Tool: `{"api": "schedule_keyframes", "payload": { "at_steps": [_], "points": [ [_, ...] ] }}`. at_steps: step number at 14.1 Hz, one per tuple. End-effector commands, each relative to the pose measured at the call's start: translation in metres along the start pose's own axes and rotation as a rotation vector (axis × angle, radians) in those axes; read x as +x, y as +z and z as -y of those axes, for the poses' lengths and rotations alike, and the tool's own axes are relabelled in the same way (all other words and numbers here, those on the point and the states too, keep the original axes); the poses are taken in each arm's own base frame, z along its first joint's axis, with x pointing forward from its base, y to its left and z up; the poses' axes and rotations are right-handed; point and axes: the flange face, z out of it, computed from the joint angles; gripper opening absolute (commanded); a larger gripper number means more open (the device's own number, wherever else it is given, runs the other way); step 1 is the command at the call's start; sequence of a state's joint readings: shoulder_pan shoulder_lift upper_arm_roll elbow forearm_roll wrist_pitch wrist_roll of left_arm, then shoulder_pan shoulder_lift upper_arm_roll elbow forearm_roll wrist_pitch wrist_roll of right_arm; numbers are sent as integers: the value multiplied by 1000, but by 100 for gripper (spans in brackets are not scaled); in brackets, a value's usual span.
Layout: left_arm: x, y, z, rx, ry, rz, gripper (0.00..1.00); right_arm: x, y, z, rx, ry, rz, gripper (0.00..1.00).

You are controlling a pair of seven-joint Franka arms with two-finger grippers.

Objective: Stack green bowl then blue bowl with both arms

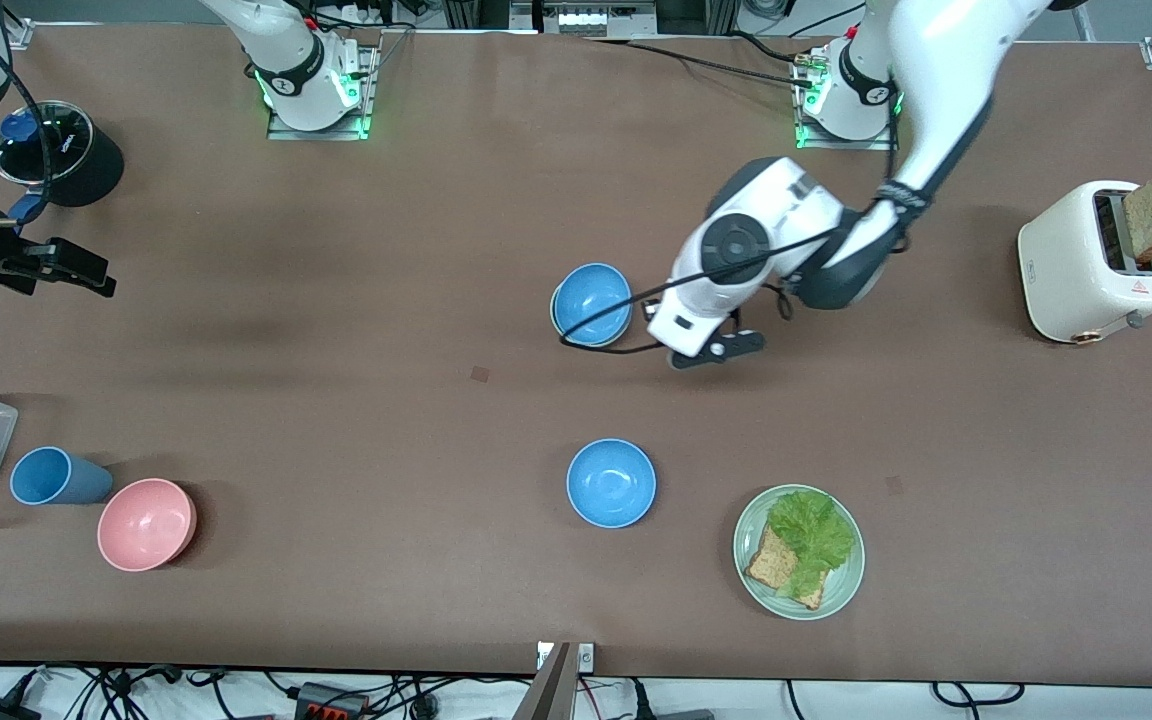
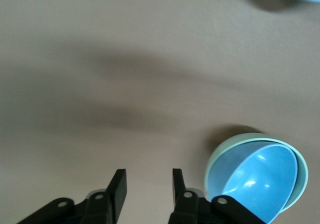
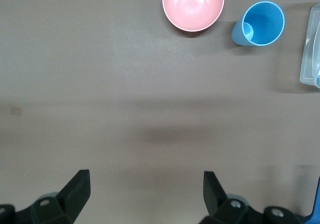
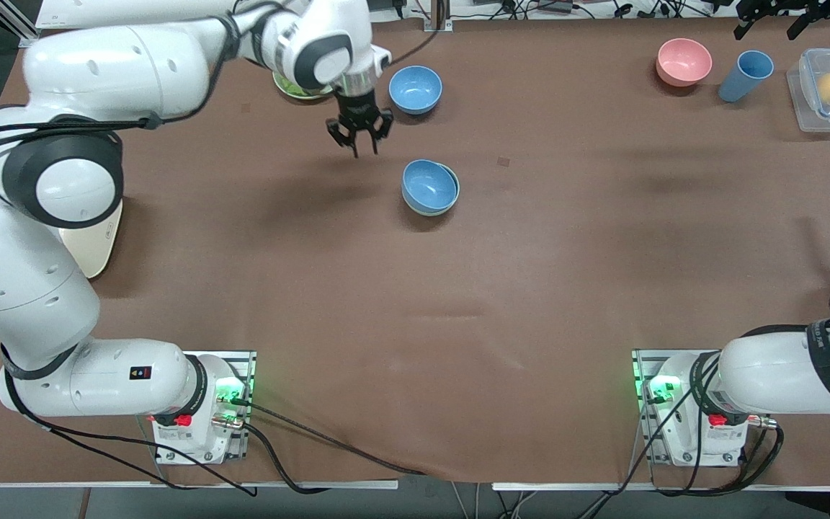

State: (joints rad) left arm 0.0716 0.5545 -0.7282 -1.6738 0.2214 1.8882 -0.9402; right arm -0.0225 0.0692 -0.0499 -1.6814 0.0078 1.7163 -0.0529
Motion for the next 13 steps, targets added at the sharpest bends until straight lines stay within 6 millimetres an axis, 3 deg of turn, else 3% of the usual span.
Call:
{"api": "schedule_keyframes", "payload": {
  "at_steps": [1,3,5,7,8,10,13],
  "points": [
    [22,-48,37,26,100,23,47,-4,-6,2,-12,-7,-12,100],
    [43,-72,68,22,175,41,49,-4,-6,3,-12,-9,-11,100],
    [60,-81,97,14,247,53,58,-4,-6,3,-12,-9,-11,100],
    [72,-95,123,2,322,35,89,-4,-6,2,-12,-7,-11,100],
    [78,-100,136,-4,343,28,100,-4,-6,1,-12,-6,-11,100],
    [87,-108,158,1,373,9,100,-4,-6,1,-12,-6,-12,100],
    [108,-125,194,-26,580,-33,100,-4,-6,2,-12,-7,-11,100]
  ]
}}
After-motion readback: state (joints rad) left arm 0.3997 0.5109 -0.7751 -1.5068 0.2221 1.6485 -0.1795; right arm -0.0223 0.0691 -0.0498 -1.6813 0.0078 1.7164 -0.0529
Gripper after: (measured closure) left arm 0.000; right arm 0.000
